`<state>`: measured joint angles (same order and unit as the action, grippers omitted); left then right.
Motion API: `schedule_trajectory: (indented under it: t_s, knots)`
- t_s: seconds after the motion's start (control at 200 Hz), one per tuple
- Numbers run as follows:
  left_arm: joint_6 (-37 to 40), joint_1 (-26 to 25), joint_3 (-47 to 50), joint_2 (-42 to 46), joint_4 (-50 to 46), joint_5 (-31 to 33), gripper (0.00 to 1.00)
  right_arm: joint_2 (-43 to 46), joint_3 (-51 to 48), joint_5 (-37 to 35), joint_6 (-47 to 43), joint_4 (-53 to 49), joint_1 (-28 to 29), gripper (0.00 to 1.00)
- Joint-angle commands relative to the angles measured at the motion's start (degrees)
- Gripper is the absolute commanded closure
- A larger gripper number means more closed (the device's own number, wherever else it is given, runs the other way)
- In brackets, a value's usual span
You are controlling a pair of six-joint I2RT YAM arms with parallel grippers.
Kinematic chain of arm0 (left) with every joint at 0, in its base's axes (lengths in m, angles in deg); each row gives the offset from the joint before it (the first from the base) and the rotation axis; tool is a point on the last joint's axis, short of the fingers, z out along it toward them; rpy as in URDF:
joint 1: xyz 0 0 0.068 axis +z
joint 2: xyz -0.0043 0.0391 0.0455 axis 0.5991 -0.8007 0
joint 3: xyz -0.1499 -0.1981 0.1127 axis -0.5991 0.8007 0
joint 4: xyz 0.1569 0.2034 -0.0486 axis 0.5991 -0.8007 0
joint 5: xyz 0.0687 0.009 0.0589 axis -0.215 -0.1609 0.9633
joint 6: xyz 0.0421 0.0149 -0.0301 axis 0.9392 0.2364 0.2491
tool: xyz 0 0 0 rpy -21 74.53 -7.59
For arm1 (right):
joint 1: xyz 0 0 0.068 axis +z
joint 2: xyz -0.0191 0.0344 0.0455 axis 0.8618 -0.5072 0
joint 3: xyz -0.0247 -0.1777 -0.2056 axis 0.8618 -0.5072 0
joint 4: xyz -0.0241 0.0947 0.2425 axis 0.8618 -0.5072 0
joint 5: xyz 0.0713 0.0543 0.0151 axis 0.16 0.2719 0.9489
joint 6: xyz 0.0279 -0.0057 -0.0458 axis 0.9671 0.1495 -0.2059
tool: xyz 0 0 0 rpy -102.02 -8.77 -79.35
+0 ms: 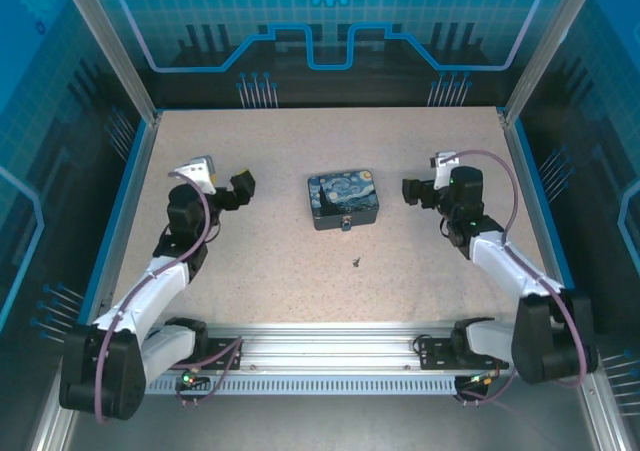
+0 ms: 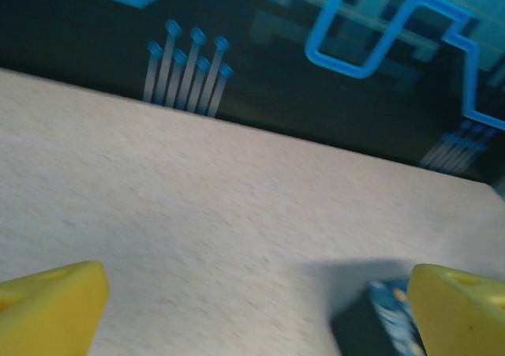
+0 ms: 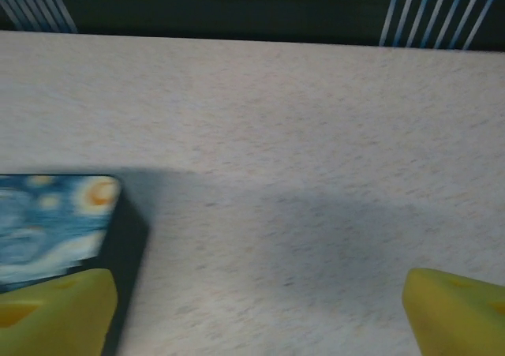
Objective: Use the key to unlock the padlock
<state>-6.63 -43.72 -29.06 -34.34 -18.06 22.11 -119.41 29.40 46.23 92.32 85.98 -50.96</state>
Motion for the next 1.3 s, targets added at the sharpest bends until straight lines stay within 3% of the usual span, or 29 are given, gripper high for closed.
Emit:
schedule_trajectory:
  t_s: [0.0,0.215,0.43,0.77,1.296]
  knots:
    - [-8.8,-5.4,-1.9,-1.1,-9.5,-5.2,0.01,3.7,2.0,-0.3,11.9,-20.1,5.8,0.1]
    - [-16.3,-13.7,-0.9,-6.0,-5.9,-9.0,0.01,4.5,-0.4,-1.3,25.6,-23.6,22.9,0.18]
    - [-19.9,-17.0,-0.6,-11.4,-0.8,-11.7,0.01,-6.1,4.4,-2.7,28.5,-28.9,32.0,0.34]
    - [-20.0,-17.8,-0.3,-10.5,-1.9,-10.2,0.01,-18.6,10.1,-4.1,27.7,-30.7,36.5,0.53]
    - [-18.4,-17.9,-1.0,-7.9,-4.9,-8.8,0.01,-26.2,14.7,-6.6,27.1,-34.2,37.8,0.63]
